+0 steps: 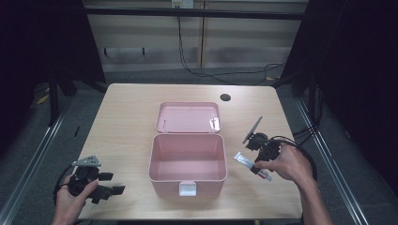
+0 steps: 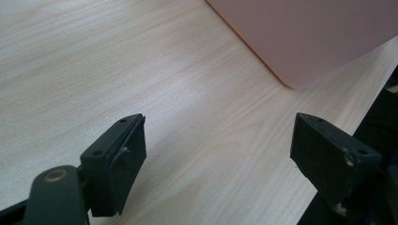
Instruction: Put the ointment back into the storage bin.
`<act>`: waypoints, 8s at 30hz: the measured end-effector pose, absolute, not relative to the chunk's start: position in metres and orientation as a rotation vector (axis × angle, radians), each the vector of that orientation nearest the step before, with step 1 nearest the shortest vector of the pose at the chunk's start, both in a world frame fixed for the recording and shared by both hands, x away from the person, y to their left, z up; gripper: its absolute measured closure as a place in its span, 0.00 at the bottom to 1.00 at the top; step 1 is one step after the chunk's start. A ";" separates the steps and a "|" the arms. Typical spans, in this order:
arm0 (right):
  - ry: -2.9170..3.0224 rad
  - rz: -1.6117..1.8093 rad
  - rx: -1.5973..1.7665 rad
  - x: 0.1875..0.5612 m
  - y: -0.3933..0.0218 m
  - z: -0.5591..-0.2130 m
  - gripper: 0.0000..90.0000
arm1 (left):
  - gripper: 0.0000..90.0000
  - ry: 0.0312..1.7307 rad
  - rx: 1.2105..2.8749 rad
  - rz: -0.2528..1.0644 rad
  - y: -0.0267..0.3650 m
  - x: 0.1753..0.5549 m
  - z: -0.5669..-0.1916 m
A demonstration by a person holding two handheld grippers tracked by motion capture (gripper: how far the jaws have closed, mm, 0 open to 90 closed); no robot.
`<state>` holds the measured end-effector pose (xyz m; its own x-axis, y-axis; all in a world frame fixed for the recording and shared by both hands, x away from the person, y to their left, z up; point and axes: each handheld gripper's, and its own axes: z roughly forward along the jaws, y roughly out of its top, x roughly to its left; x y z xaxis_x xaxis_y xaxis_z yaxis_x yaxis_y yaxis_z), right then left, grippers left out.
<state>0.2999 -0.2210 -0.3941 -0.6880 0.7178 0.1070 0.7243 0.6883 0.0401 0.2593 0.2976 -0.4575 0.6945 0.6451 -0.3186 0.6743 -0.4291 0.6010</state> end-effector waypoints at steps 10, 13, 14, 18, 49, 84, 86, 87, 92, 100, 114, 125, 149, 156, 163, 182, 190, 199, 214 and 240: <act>-2.808 -0.136 -1.188 0.297 -0.224 -0.382 0.80 | 0.21 1.003 2.174 -0.046 0.297 0.260 -0.458; -2.814 -0.155 -1.160 0.296 -0.225 -0.379 0.80 | 0.21 1.004 2.174 -0.047 0.297 0.260 -0.458; -2.808 -0.154 -1.154 0.296 -0.225 -0.378 0.80 | 0.21 1.004 2.175 -0.047 0.297 0.260 -0.458; -2.832 -0.137 -1.121 0.297 -0.224 -0.374 0.80 | 0.21 1.006 2.174 -0.047 0.297 0.259 -0.458; -2.936 -0.211 -0.998 0.293 -0.214 -0.322 0.80 | 0.21 1.006 2.172 -0.045 0.297 0.260 -0.458; -3.011 -0.237 -0.695 0.310 -0.137 -0.313 0.80 | 0.21 0.991 2.173 -0.052 0.298 0.259 -0.457; -3.010 -0.246 -0.677 0.311 -0.130 -0.313 0.80 | 0.21 0.992 2.174 -0.052 0.298 0.259 -0.457; -3.009 -0.240 -0.670 0.311 -0.128 -0.313 0.80 | 0.21 0.992 2.173 -0.054 0.298 0.259 -0.457; -3.010 -0.228 -0.630 0.314 -0.114 -0.316 0.80 | 0.21 0.991 2.172 -0.053 0.298 0.259 -0.457; -3.006 -0.214 -0.568 0.317 -0.092 -0.323 0.80 | 0.21 0.990 2.174 -0.054 0.298 0.259 -0.457; -3.000 -0.189 -0.459 0.320 -0.059 -0.334 0.80 | 0.21 0.993 2.171 -0.052 0.298 0.259 -0.457; -2.986 -0.161 -0.381 0.322 -0.039 -0.350 0.80 | 0.21 0.993 2.168 -0.052 0.298 0.259 -0.457; -2.928 -0.148 -0.298 0.322 -0.018 -0.386 0.79 | 0.21 0.994 2.174 -0.051 0.297 0.259 -0.457; -2.909 -0.146 -0.285 0.323 -0.016 -0.396 0.79 | 0.21 0.994 2.173 -0.051 0.297 0.259 -0.457; -2.893 -0.143 -0.262 0.323 -0.015 -0.405 0.79 | 0.21 0.992 2.178 -0.052 0.297 0.259 -0.457; -2.859 -0.136 -0.271 0.328 -0.013 -0.426 0.79 | 0.21 0.992 2.180 -0.053 0.297 0.259 -0.457; -2.845 -0.148 -0.243 0.330 -0.012 -0.435 0.79 | 0.21 0.990 2.181 -0.054 0.297 0.259 -0.457; -2.827 -0.116 -0.198 0.328 -0.005 -0.446 0.79 | 0.21 0.983 2.185 -0.054 0.297 0.259 -0.457; -2.791 -0.080 -0.170 0.325 0.003 -0.456 0.79 | 0.21 0.987 2.179 -0.052 0.297 0.258 -0.457; -2.795 -0.095 -0.207 0.326 -0.002 -0.452 0.75 | 0.21 0.994 2.174 -0.051 0.297 0.259 -0.457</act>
<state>0.3256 -0.0016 -0.4524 -0.9330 0.1315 0.3351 0.1539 0.9872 0.0411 0.2588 0.2974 -0.4569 0.7002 0.6396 -0.3171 0.6688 -0.4324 0.6047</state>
